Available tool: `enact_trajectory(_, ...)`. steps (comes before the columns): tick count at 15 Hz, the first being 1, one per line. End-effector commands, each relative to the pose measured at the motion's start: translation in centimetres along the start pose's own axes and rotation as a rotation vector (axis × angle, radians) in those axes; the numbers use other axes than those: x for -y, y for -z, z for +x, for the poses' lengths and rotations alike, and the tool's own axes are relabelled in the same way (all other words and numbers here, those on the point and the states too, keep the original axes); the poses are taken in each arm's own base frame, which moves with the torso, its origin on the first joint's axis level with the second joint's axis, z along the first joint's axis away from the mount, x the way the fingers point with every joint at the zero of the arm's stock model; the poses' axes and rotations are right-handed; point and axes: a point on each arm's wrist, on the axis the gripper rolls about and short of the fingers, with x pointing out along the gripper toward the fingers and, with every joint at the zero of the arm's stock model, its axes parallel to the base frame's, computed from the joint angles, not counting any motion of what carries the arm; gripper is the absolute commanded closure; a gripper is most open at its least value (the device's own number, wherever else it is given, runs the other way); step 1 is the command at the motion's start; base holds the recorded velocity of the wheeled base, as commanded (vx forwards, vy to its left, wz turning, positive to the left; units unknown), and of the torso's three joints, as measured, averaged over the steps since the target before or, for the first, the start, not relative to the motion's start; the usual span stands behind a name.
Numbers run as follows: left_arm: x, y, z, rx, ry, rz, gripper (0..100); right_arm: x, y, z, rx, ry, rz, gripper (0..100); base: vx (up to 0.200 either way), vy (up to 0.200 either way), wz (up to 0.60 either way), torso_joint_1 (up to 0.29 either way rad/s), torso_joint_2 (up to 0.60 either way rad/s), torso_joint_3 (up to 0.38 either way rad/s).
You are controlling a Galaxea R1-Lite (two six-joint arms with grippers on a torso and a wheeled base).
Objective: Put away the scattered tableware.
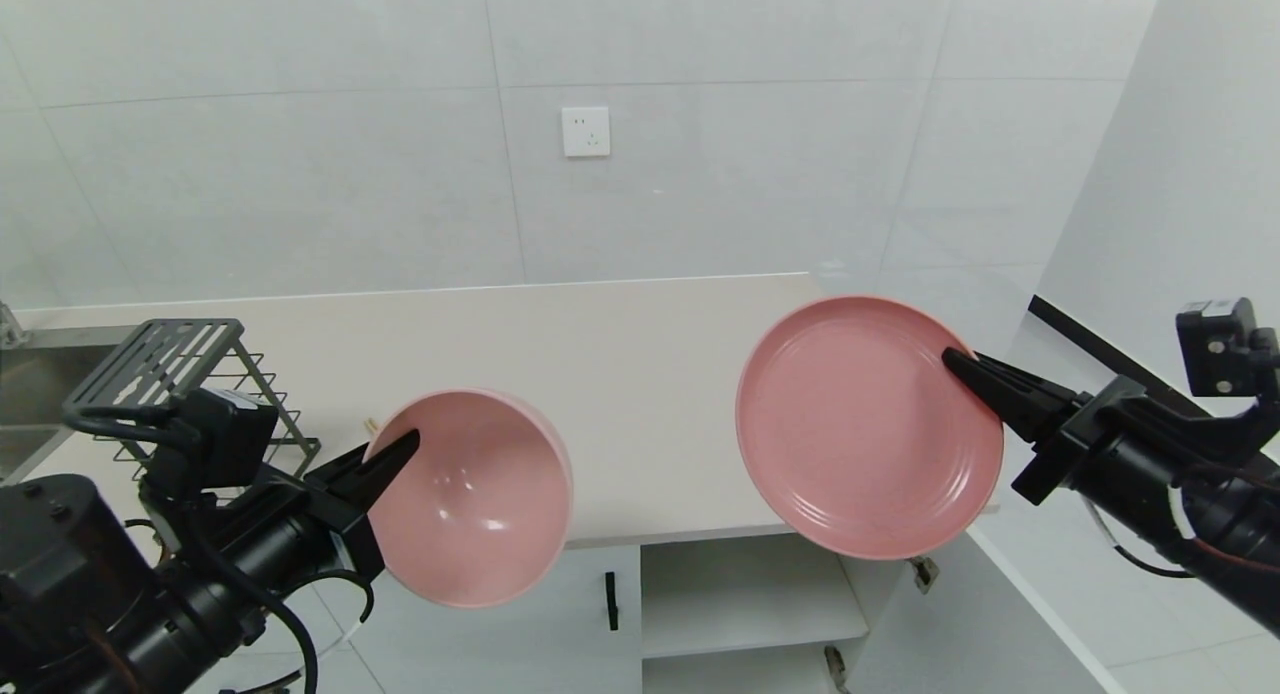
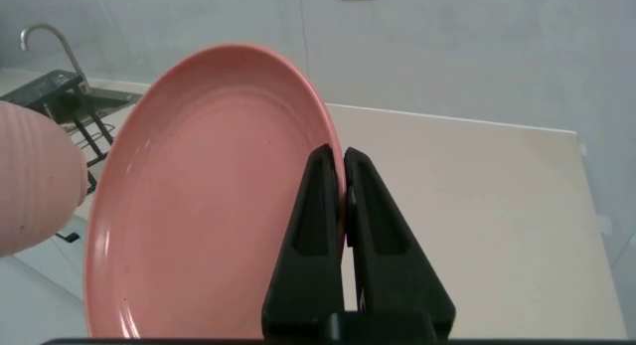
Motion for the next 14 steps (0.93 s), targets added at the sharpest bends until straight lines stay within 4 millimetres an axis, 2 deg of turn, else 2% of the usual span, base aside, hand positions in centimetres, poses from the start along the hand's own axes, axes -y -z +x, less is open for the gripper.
enact_trajectory(1, 0.0, 0.1, 0.0, -0.004, 0.001, -0.001, 100, 0.0, 0.0, 0.0, 0.003, -0.002, 0.0, 100, 0.0, 0.0, 0.0, 0.0, 0.0, 0.0)
enact_trajectory(9, 0.2, -0.2, -0.3, 0.01, 0.01, 0.003, 100, -0.2, 0.0, -0.1, -0.002, -0.007, 0.0, 100, 0.0, 0.0, 0.0, -0.08, 0.17, 0.086)
enact_trajectory(11, 0.7, -0.2, -0.3, 0.013, 0.039, 0.005, 100, -0.7, 0.2, -0.2, -0.012, -0.029, 0.004, 100, 0.0, 0.0, 0.0, -0.09, 0.19, 0.09)
enact_trajectory(14, 1.2, -0.2, -0.3, 0.014, 0.064, 0.006, 100, -0.7, 0.3, -0.2, -0.016, -0.032, -0.012, 100, 0.0, 0.0, 0.0, -0.191, 0.38, 0.186)
